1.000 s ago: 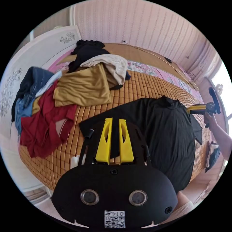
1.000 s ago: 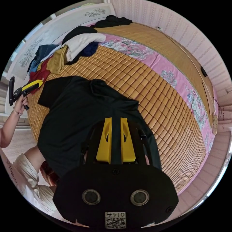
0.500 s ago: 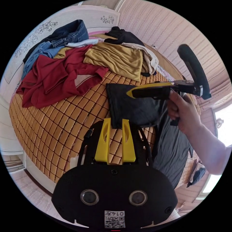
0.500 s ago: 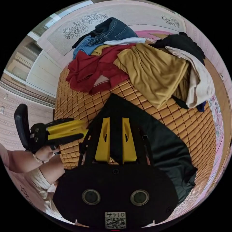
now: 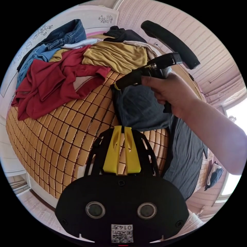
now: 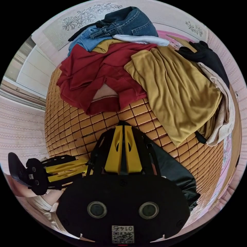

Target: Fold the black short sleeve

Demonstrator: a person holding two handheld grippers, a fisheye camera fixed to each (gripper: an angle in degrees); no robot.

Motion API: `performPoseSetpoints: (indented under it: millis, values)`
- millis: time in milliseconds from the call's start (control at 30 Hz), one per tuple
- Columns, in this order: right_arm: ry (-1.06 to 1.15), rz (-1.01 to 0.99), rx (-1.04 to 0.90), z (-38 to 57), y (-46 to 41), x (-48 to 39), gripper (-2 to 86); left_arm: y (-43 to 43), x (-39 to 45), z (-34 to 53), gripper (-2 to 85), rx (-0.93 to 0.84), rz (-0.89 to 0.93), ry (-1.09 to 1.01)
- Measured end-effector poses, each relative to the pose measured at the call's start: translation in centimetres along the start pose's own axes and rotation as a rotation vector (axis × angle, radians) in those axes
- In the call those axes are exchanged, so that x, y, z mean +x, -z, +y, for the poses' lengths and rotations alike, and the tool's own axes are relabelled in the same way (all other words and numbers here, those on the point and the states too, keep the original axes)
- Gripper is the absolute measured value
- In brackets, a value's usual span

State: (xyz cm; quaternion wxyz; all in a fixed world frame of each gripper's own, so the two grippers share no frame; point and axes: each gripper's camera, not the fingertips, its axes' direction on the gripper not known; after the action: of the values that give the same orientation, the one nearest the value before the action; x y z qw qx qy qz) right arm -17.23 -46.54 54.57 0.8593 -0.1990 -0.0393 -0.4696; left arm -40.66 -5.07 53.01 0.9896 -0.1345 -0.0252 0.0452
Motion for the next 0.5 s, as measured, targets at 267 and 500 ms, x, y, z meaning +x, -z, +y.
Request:
performPoseSetpoints:
  millis: [267, 500]
  values:
    - [-0.253, -0.153, 0.335, 12.4, 10.7, 8.2, -0.1, 4.2, 6.7, -0.5, -0.6, 0.180, 0.024, -0.312]
    - [-0.565, -0.122, 0.404, 31.8, 16.9, 11.1, 0.6, 4.9, 17.6, 1.7, 2.1, 0.194, 0.384, -0.709]
